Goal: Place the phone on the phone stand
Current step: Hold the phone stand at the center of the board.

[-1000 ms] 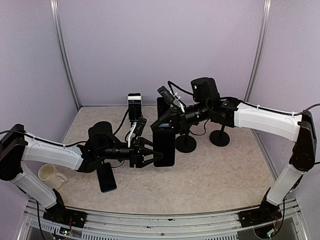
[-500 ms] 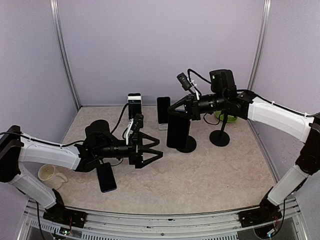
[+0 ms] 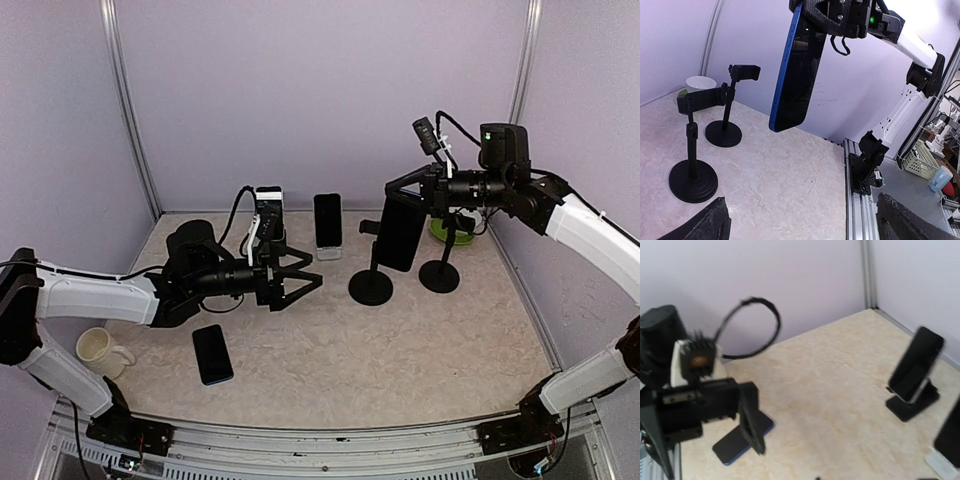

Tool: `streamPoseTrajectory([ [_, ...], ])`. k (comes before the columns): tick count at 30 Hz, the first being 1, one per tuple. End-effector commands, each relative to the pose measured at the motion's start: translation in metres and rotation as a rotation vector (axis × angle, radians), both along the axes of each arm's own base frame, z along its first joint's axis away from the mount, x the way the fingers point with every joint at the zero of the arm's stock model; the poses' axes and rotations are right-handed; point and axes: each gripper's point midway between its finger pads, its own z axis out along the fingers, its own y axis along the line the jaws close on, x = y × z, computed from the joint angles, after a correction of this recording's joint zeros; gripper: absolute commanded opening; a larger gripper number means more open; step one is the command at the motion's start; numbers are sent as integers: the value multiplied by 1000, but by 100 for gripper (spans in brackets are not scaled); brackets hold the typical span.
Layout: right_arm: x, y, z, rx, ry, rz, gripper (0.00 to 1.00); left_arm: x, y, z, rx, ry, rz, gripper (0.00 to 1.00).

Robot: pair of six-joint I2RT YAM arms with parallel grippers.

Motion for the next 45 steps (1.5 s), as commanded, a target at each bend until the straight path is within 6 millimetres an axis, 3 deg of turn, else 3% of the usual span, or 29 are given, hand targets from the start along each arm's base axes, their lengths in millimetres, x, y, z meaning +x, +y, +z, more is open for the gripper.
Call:
streamPoseTrajectory([
  [1,3,-19,6,11,-12,-23,0,12,-1,13,-1,-28,20,99],
  [7,7,-37,17,24,-50,-45,0,13,-4,28,-47,-62,-4,99],
  [10,9,-44,22,33,-61,-61,0,23,-8,34,-46,-81,34,99],
  [20,9,-53,28,48,-87,-60,0,44,-39,22,11,-134,-60,99],
  [26,3,-50,34,71,-89,-13,0,70,-42,11,8,-95,-138,99],
  [30,4,-48,34,77,-74,2,0,90,-42,1,-2,-57,-176,92],
  [45,-1,-47,43,93,-73,21,0,141,-49,-5,-81,21,-245,85],
])
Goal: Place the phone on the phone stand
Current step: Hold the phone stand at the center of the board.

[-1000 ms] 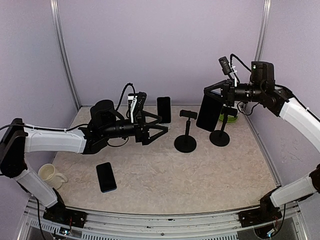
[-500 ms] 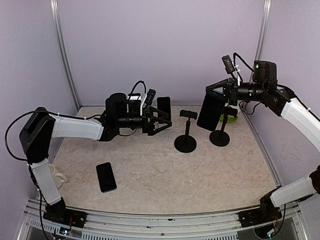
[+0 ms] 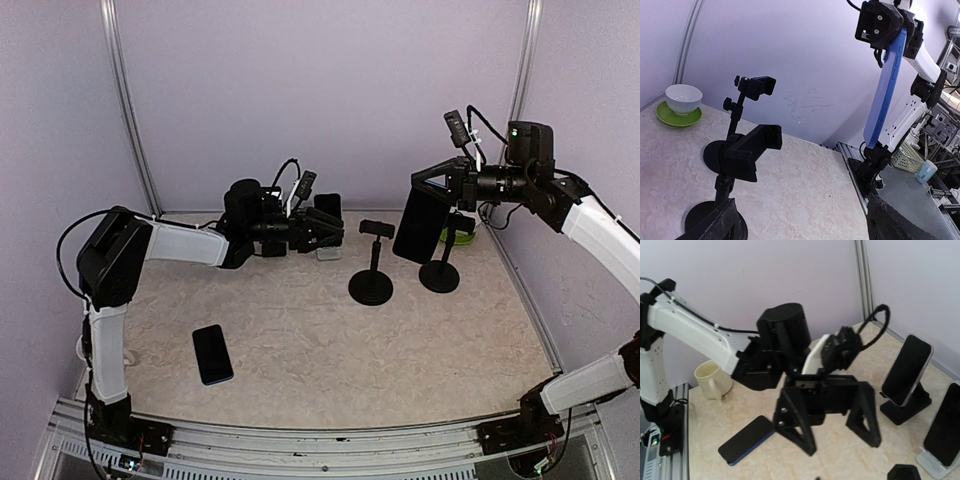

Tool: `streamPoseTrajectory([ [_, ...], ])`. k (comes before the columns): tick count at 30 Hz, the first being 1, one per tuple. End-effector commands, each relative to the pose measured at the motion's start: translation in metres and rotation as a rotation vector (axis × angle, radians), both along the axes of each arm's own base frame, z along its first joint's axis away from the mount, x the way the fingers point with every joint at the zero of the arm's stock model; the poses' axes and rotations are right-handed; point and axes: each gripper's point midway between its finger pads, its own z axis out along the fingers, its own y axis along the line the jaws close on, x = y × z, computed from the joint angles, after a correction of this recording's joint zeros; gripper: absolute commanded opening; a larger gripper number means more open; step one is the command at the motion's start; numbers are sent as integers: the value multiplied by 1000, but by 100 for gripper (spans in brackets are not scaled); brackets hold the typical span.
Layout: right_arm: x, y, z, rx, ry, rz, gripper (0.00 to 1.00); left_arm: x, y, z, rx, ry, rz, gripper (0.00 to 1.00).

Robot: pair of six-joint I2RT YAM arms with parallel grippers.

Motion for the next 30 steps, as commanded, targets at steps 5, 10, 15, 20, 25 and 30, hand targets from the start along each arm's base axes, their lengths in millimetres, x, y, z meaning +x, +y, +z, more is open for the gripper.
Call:
streamPoseTrajectory([
  [5,-4,-1,28,52,-67,20,0,27,-6,1,-38,11,1,84],
  [10,-8,0,28,62,-67,43,0,39,-13,-3,-35,17,9,83],
  [15,-12,0,29,72,-74,54,0,51,-18,-10,-22,22,41,83],
  [20,-11,0,27,73,-65,57,0,59,-23,-13,-15,20,53,82],
  [25,-12,1,25,79,-60,69,0,59,-31,-17,-12,16,35,82],
  [30,-13,1,24,78,-63,67,0,55,-39,-22,10,4,17,82],
])
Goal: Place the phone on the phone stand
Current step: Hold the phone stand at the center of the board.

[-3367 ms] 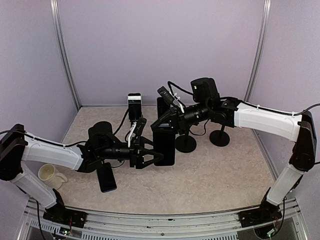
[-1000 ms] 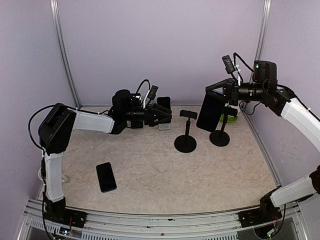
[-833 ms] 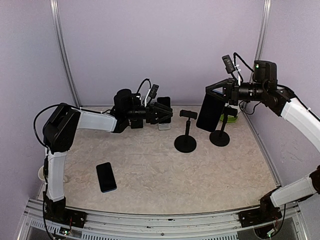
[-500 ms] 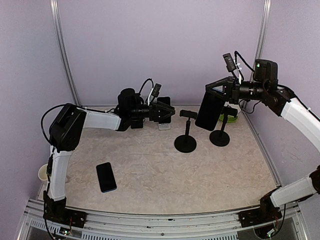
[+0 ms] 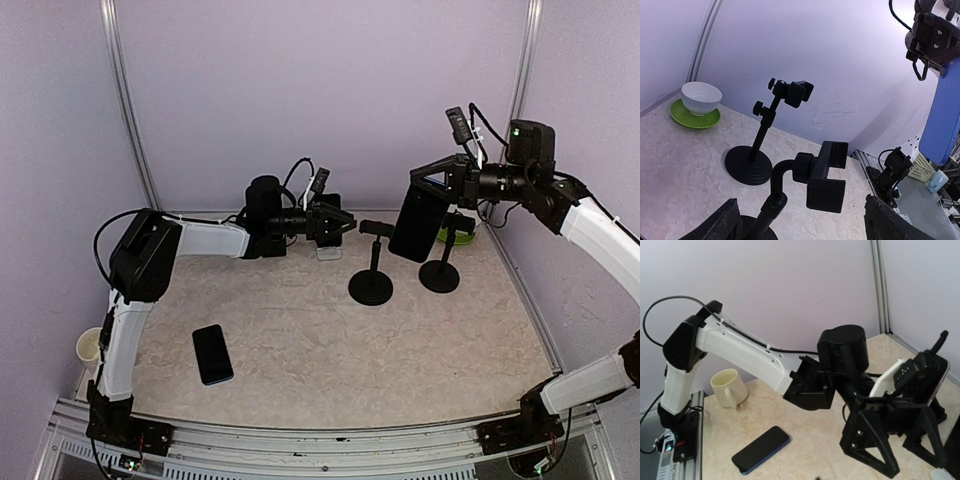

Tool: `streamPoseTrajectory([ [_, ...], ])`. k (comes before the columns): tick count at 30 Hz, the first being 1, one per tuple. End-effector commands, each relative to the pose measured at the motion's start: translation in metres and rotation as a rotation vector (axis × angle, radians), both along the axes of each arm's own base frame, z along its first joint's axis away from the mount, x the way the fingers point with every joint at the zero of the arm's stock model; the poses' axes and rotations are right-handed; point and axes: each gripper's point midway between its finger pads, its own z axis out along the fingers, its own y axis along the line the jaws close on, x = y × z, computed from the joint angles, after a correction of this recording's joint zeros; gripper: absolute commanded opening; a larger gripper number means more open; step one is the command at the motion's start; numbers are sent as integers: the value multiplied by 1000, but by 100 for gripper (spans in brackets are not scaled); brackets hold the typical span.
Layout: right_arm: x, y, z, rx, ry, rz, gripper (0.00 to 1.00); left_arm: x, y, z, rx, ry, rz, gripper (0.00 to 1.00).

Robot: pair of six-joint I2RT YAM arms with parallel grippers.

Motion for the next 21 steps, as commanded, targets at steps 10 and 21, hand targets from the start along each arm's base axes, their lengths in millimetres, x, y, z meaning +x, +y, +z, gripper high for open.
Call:
streamPoseTrajectory([
  [10,-5,-3,9,28,-35,15,0,-12,-22,-2,-4,-36,-72,78],
  [21,-5,-3,8,26,-30,11,0,-14,-23,-1,-17,-28,-95,62],
])
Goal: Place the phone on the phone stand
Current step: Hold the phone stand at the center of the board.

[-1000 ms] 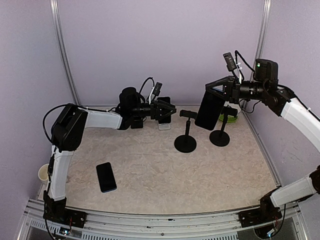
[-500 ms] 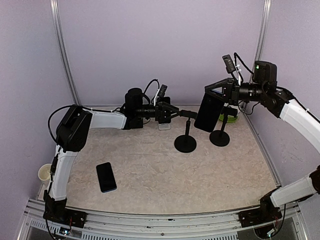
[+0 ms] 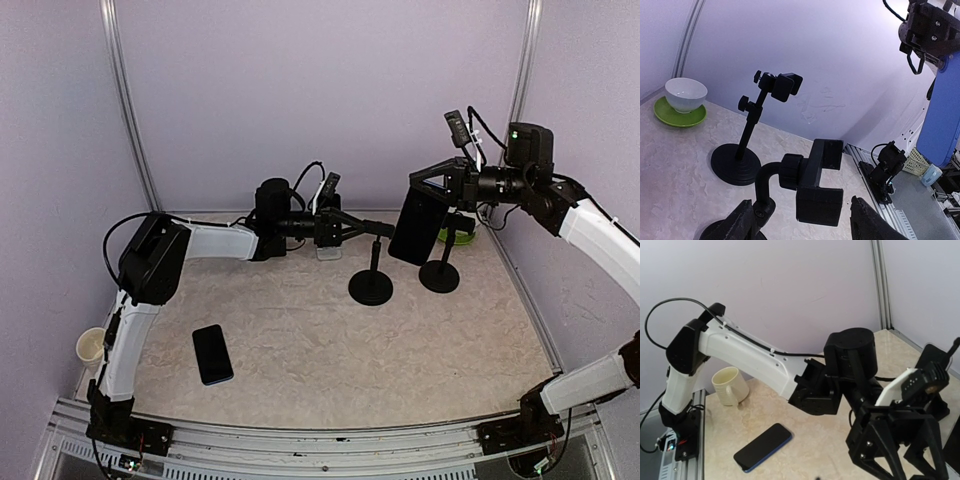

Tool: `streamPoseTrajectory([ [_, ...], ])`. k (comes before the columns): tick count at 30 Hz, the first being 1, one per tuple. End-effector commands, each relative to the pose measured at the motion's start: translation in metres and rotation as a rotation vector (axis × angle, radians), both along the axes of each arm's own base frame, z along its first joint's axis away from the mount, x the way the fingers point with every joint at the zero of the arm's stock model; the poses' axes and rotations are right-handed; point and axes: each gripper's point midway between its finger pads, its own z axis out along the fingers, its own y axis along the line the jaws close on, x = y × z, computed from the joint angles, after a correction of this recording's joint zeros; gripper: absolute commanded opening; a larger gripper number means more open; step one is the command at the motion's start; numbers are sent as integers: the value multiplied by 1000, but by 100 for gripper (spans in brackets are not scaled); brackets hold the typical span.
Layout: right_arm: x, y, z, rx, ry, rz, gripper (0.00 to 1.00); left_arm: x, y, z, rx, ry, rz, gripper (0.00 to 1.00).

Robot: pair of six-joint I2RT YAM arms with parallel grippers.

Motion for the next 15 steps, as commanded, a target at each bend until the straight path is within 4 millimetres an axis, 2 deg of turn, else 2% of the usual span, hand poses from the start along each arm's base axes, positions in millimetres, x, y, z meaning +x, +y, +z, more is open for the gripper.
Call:
streamPoseTrajectory([
  [1,-5,-3,14,29,-48,10,0,-3,-3,8,-28,-36,-28,61],
  [15,-3,-3,11,26,-42,3,0,-8,-4,15,-47,-37,-70,53],
])
